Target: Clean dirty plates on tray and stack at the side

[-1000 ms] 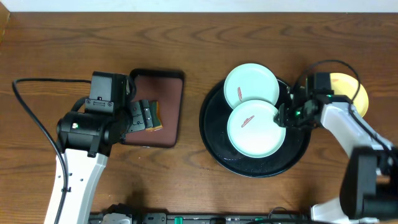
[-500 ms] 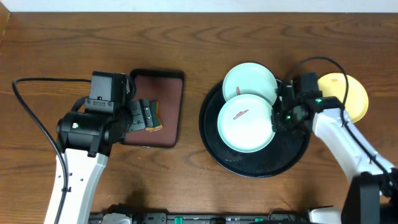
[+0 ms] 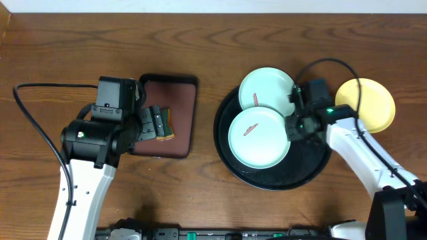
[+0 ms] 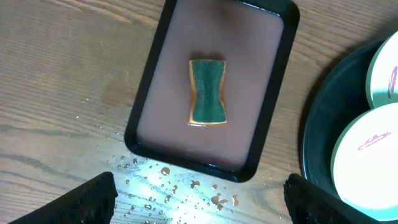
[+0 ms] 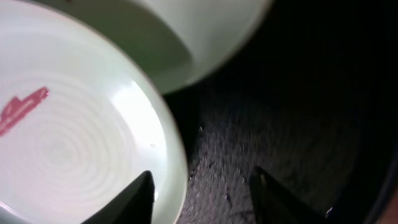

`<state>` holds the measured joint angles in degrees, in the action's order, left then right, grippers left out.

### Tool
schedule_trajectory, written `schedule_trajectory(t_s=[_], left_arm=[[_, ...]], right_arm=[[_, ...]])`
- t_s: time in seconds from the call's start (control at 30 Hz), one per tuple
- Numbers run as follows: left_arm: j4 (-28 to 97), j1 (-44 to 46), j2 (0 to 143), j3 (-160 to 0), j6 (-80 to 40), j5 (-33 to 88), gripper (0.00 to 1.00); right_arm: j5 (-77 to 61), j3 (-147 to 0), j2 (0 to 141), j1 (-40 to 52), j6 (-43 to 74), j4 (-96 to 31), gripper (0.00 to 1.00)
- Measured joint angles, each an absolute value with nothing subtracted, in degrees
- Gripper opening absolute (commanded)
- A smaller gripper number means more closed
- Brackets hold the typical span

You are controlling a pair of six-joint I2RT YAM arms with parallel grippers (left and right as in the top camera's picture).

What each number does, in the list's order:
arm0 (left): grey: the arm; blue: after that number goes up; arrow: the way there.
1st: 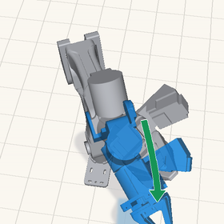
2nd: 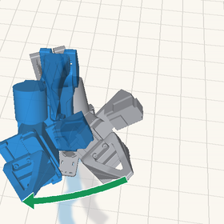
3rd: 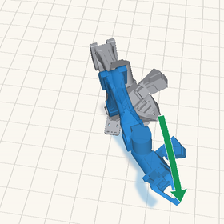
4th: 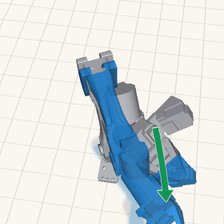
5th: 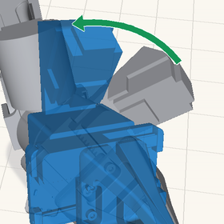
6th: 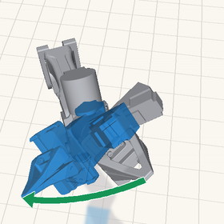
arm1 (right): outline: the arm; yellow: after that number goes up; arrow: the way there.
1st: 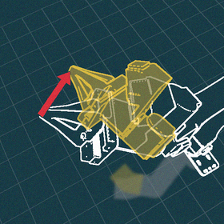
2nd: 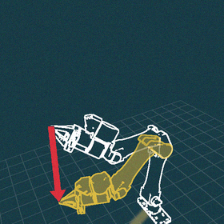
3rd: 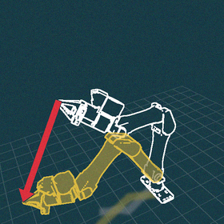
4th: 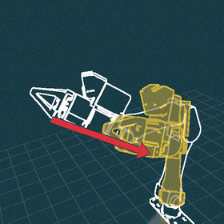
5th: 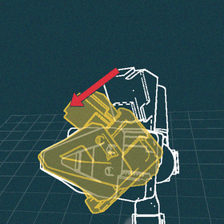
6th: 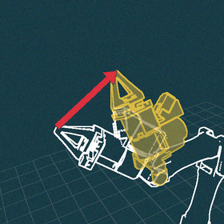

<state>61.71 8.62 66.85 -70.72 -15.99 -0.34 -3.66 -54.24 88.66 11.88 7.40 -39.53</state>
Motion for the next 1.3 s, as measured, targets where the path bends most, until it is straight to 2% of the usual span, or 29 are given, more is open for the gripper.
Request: schedule_trajectory(t_s=[0.2, 0.27, 0.47, 0.5, 0.77, 1.03, 1.13, 1.17, 1.23, 1.3], left_arm=[[61.69, 8.62, 66.85, -70.72, -15.99, -0.34, 0.87], [61.63, 8.62, 66.85, -70.72, -15.99, -0.34, 0.87], [61.69, 8.62, 66.92, -70.72, -15.99, -0.34, 0.87], [61.67, 8.62, 66.92, -70.72, -15.99, -0.34, 0.87], [61.67, 8.62, 66.96, -70.72, -15.99, -0.34, 0.87], [61.69, 8.62, 66.96, -70.72, -15.99, -0.34, 0.87], [61.69, 8.62, 67.00, -70.72, -15.99, -0.34, 0.88], [61.67, 8.62, 67.07, -70.72, -16.01, -0.34, 0.87], [61.69, 8.62, 67.40, -70.72, -15.99, -0.34, 0.87], [61.69, 8.62, 67.90, -70.72, -15.99, -0.34, 0.87]], right_arm=[[-13.65, -46.63, 88.75, 8.78, 19.94, -37.78, 0.28], [-16.14, -42.46, 88.84, 8.80, 24.18, -32.99, 0.25], [-18.04, -39.46, 88.23, 8.62, 30.70, -29.30, 0.02], [-18.00, -39.29, 88.20, 8.62, 30.83, -28.99, 0.01], [-17.82, -40.73, 88.01, 8.47, 19.84, -29.28, 0.01], [-12.58, -41.60, 87.57, 8.47, -1.54, -26.72, 0.01], [-11.68, -41.65, 87.57, 8.49, -4.56, -26.02, 0.32], [-11.20, -41.63, 87.57, 8.47, -4.14, -26.39, 0.36], [-10.63, -41.63, 87.48, 8.47, -1.78, -26.63, 0.36], [-11.14, -41.63, 87.20, 8.47, 4.36, -27.42, 0.31]])
